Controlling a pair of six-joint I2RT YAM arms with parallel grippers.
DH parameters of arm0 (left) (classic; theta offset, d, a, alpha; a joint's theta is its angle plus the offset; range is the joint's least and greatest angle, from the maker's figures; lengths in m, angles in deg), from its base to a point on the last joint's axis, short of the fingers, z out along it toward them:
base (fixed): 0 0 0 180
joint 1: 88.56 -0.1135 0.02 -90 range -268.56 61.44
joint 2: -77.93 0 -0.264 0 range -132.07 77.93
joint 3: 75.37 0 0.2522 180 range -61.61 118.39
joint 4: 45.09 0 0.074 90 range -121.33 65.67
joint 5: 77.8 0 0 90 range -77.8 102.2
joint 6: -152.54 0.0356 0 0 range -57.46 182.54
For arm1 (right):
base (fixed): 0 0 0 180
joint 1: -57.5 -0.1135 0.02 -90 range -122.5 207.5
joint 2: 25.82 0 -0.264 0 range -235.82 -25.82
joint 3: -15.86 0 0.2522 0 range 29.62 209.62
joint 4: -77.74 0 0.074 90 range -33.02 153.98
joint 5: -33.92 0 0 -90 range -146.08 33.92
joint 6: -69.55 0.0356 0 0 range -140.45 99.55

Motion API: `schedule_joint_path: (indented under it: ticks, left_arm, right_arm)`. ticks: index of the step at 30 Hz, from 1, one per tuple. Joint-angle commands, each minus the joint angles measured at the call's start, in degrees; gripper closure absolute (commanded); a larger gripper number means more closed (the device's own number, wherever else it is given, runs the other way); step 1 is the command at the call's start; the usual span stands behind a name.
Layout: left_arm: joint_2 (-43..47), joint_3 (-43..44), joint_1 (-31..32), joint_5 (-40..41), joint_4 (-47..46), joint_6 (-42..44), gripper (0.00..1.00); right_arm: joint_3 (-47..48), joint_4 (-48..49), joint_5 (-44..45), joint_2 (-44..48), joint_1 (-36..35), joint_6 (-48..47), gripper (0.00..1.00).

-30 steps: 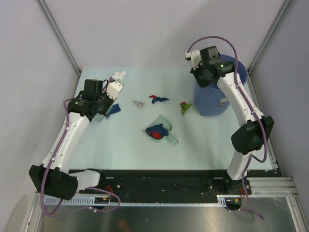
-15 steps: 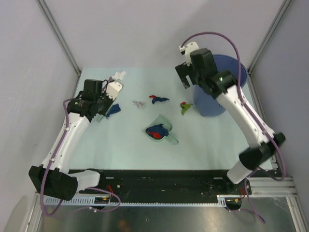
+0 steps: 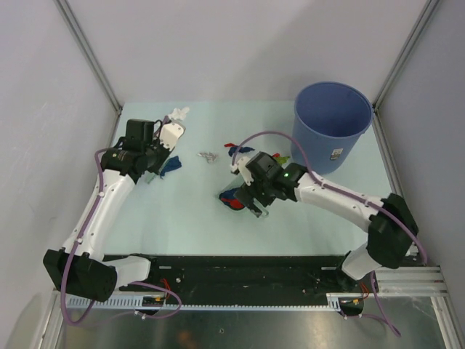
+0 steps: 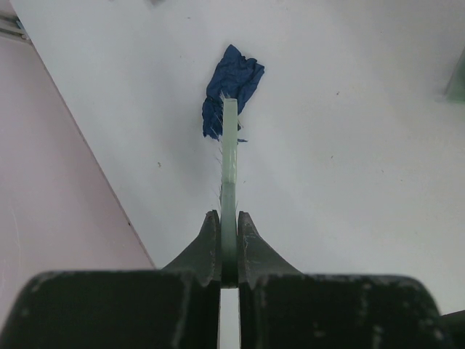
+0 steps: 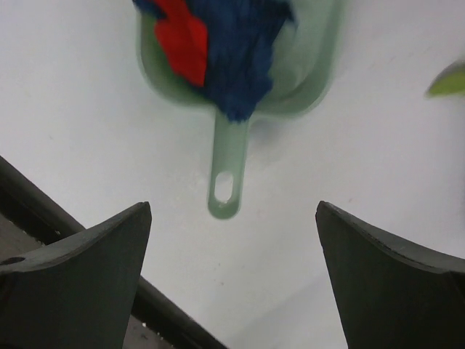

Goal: Sweep away the paper scraps from the table

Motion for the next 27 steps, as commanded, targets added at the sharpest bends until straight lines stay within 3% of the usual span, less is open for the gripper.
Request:
schedule_joint_path:
  ticks: [1,10,14,17,18,20,21,24,27]
  left_arm:
    - [2.3,0.9,-0.5,0.2,-0.7,0.1,1.0]
    - [3.2,0.1,-0.7,0.6,-0.7,1.3,1.0]
    - [3.4,0.1,-0.9,0.5,-0.6,1.3,1.0]
    - [3.6,0.0,-0.9,0.4,-0.6,1.3,1.0]
    - [3.6,-0.2,-0.9,0.4,-0.7,1.3,1.0]
    - [3.6,-0.3,-1.0,0.4,-0.7,1.5,1.0]
    - [3.6,-0.3,-1.1,0.4,-0.7,1.4,1.0]
    - [3.8,-0.2,-1.3,0.4,-0.7,1.7,1.0]
    - [3.8,0.0,-1.4,0.4,-0.6,2.0,1.0]
  right_arm:
    - [-2.3,3.8,-1.7,-0.2,0.6,2.2,0.0]
    - [-3.9,5.6,-4.8,-11.5,2.3,1.8,0.0]
    - [-4.1,6.4,-5.0,-14.6,2.6,0.9,0.05]
    - [-4.2,6.8,-6.1,-16.1,2.8,-0.4,0.21]
    - [-4.2,7.0,-6.4,-16.4,2.7,-0.5,0.32]
    - [-4.2,7.3,-7.1,-17.0,2.7,-0.6,0.43]
    - [-4.2,7.3,-6.9,-17.2,2.7,-0.6,0.58]
    - [-4.2,6.4,-5.8,-17.0,2.7,-0.8,0.82]
    - [-3.8,4.4,-3.3,-13.6,2.6,-2.1,0.99]
